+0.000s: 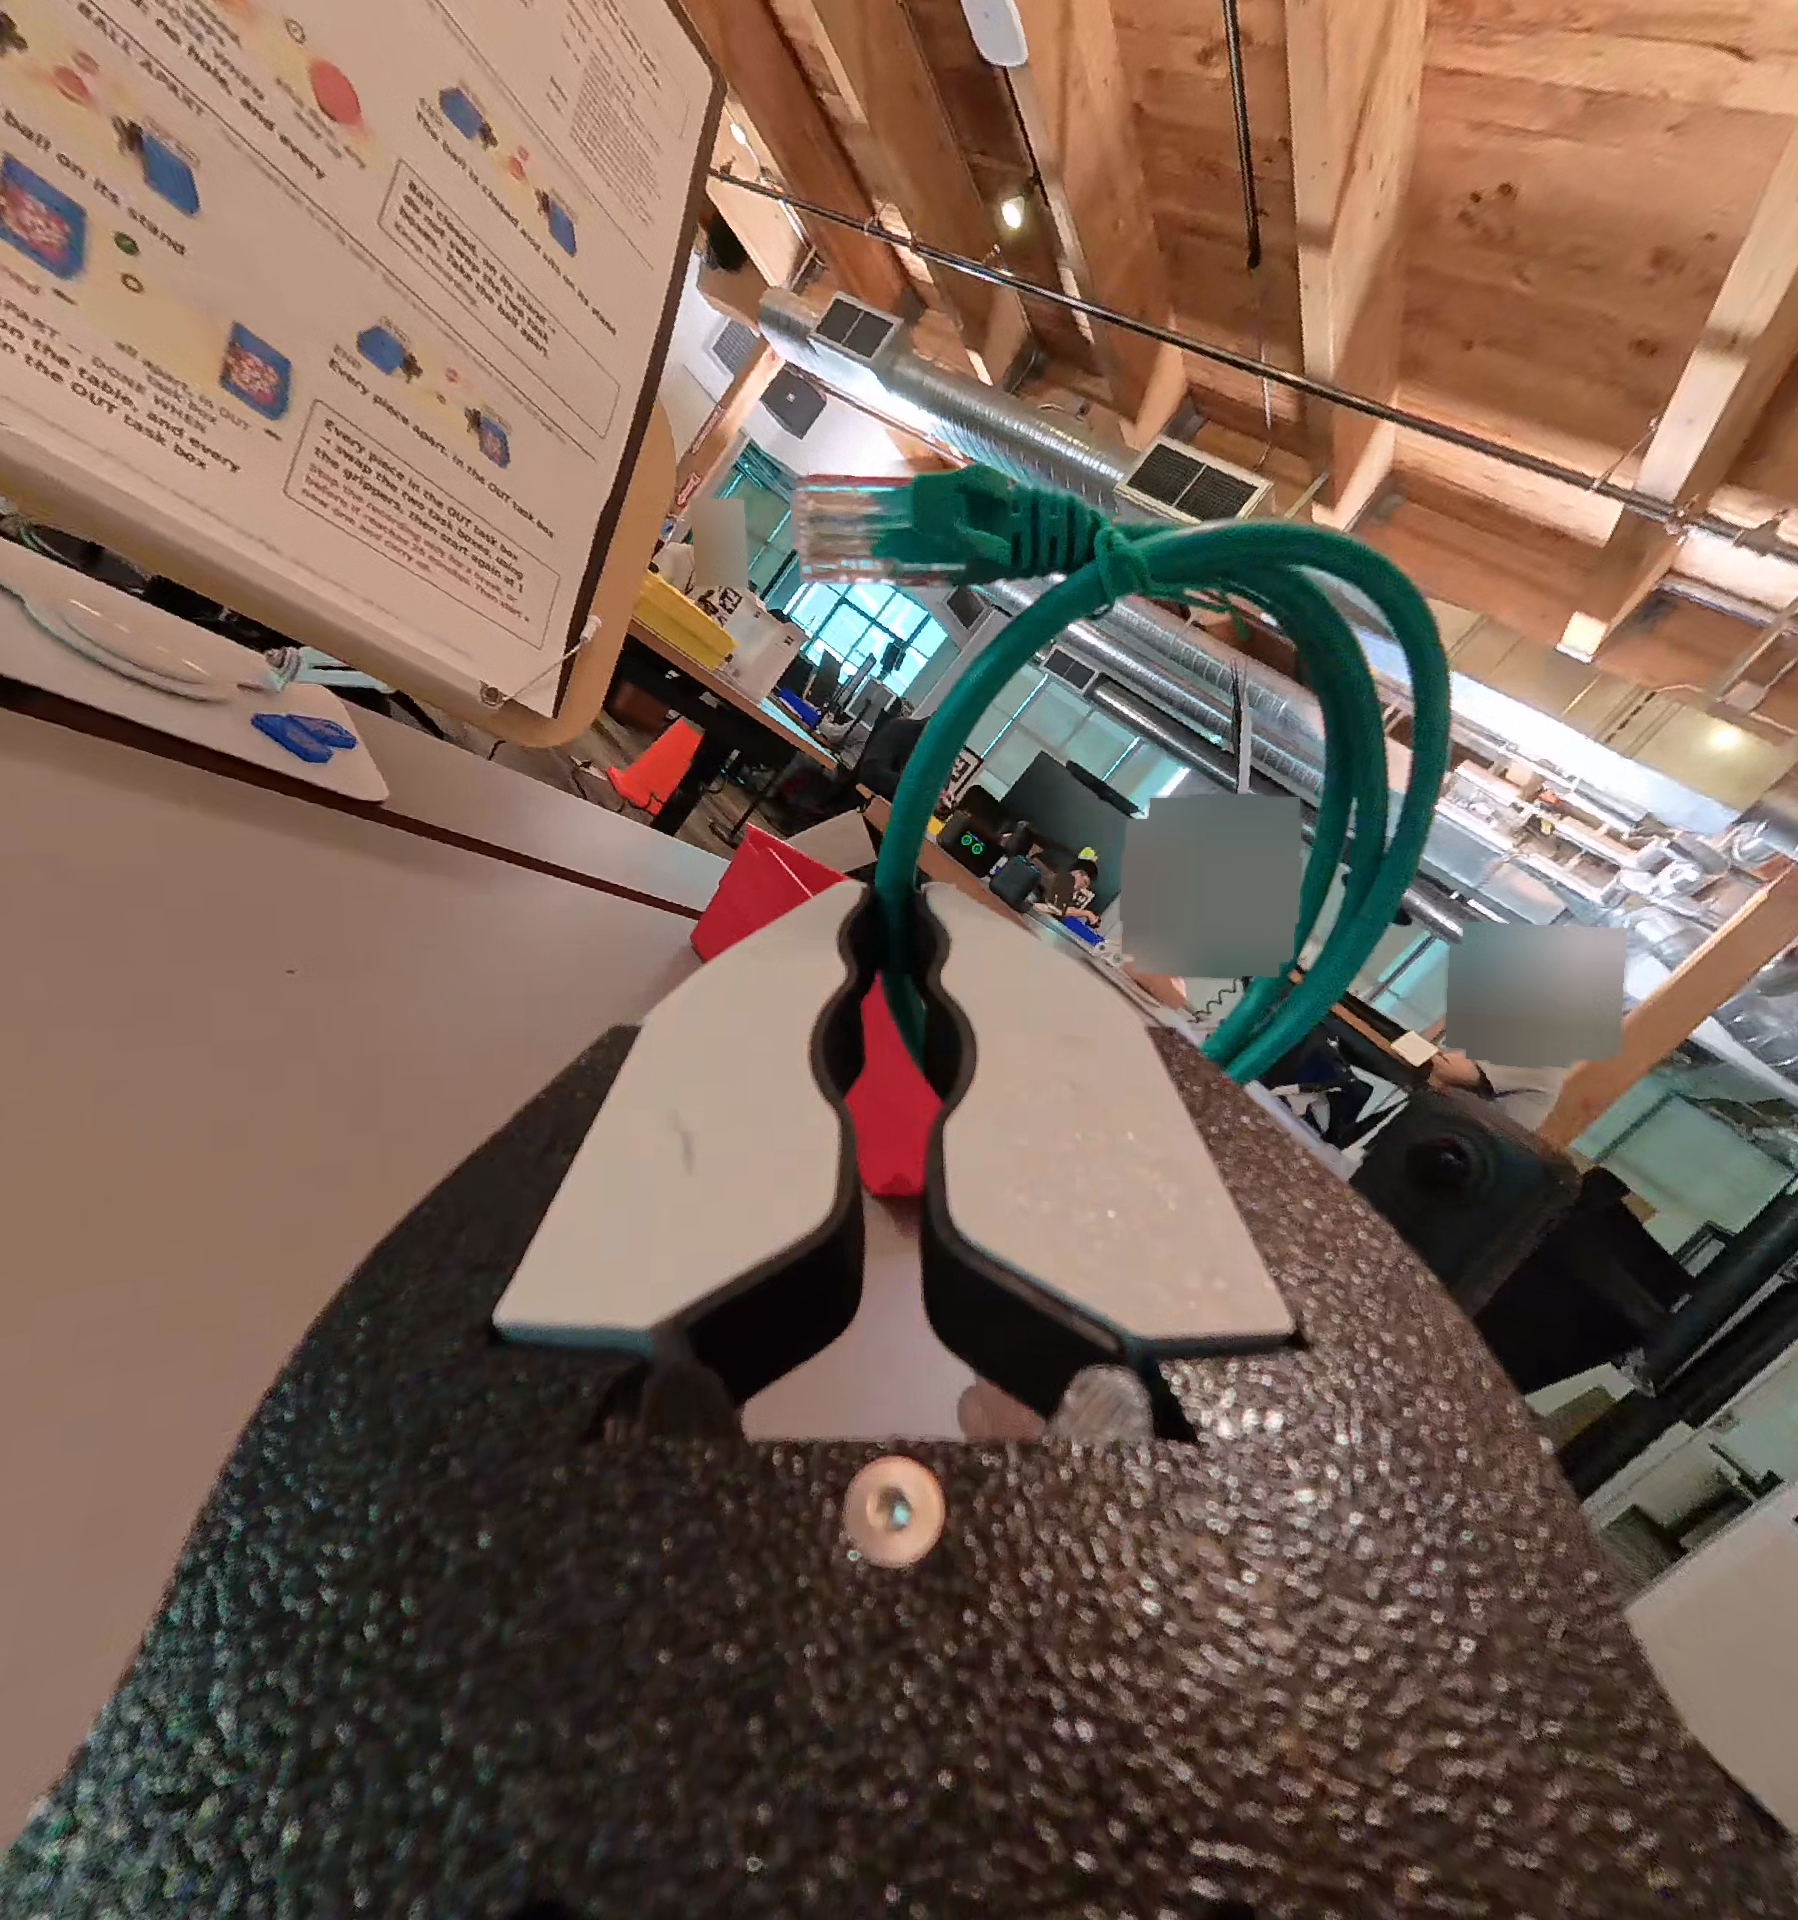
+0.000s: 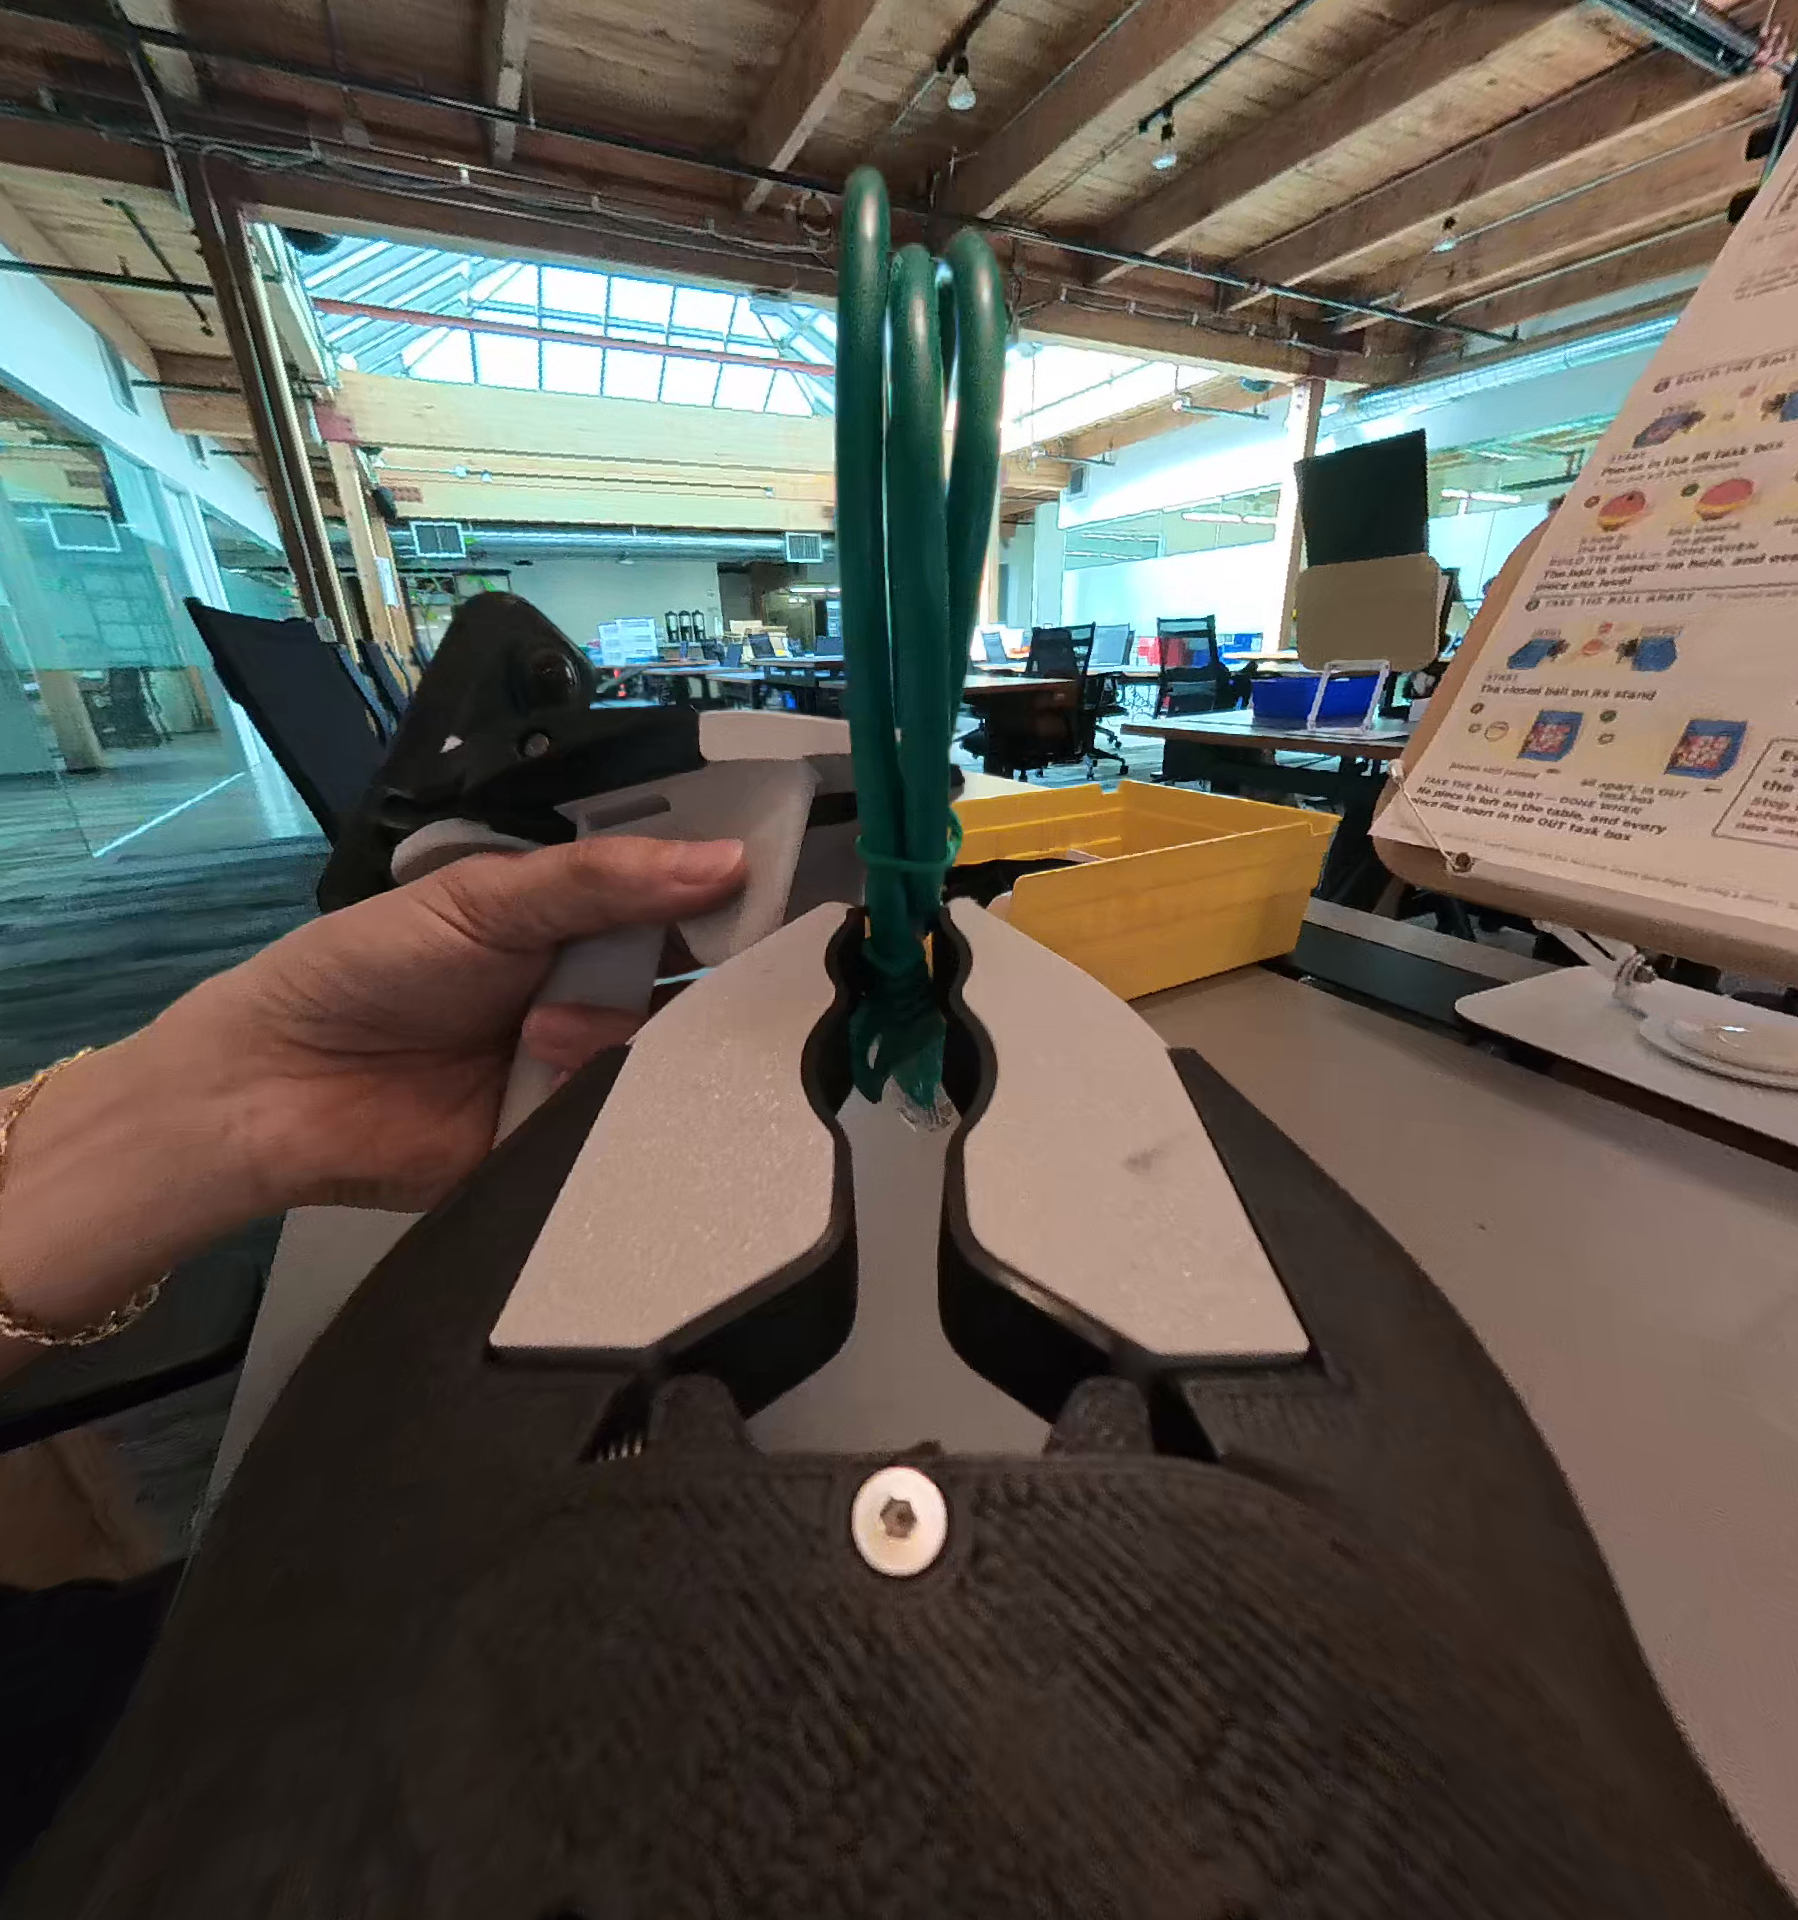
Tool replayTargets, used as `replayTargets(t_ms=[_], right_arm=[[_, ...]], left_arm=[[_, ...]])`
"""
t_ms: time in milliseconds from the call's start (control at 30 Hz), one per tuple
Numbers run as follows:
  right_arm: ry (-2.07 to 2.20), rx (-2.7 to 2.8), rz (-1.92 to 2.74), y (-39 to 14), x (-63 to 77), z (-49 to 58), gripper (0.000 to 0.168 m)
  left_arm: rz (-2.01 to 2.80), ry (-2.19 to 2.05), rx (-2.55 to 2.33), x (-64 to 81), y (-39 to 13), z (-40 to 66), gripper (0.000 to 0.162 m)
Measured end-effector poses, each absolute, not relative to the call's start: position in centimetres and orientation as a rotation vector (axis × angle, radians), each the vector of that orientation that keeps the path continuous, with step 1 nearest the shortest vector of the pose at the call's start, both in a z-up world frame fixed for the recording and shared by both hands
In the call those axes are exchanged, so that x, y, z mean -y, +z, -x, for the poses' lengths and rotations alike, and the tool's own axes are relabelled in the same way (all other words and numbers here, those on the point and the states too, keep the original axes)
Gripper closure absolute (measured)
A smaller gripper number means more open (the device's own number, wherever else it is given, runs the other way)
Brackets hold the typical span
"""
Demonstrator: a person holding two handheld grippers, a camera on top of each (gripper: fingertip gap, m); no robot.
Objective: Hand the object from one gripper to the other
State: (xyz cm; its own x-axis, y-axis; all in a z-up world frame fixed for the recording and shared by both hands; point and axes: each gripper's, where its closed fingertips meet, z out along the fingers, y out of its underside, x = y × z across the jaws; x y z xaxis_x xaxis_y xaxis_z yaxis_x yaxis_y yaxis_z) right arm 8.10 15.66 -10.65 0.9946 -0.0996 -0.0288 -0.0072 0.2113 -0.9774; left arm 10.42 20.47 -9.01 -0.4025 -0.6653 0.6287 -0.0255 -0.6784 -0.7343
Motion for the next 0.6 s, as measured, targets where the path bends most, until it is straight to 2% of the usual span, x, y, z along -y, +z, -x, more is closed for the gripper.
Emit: replayTargets(t_ms=[300,333,400,500,600], right_arm=[[0.002,-0.099,1.487,-10.3,-14.4,-9.2,0.157],[0.005,-0.108,1.519,-10.2,-14.0,-9.6,0.157],[-0.039,-0.128,1.608,-10.4,-12.9,-10.9,0.157],[-0.162,-0.105,1.79,-11.7,-10.7,-12.5,0.157],[-0.186,-0.025,2.011,-14.1,-8.8,-12.6,0.157]], left_arm=[[1.264,-1.952,-1.269,-19.2,-9.7,-10.6,0.15],[1.229,-1.896,-1.356,-19.0,-9.9,-10.6,0.145],[1.163,-1.699,-1.518,-19.5,-10.9,-10.7,0.125],[1.038,-1.366,-1.684,-21.0,-12.0,-10.6,0.109],[0.819,-1.249,-1.726,-20.8,-11.2,-9.8,0.11]])
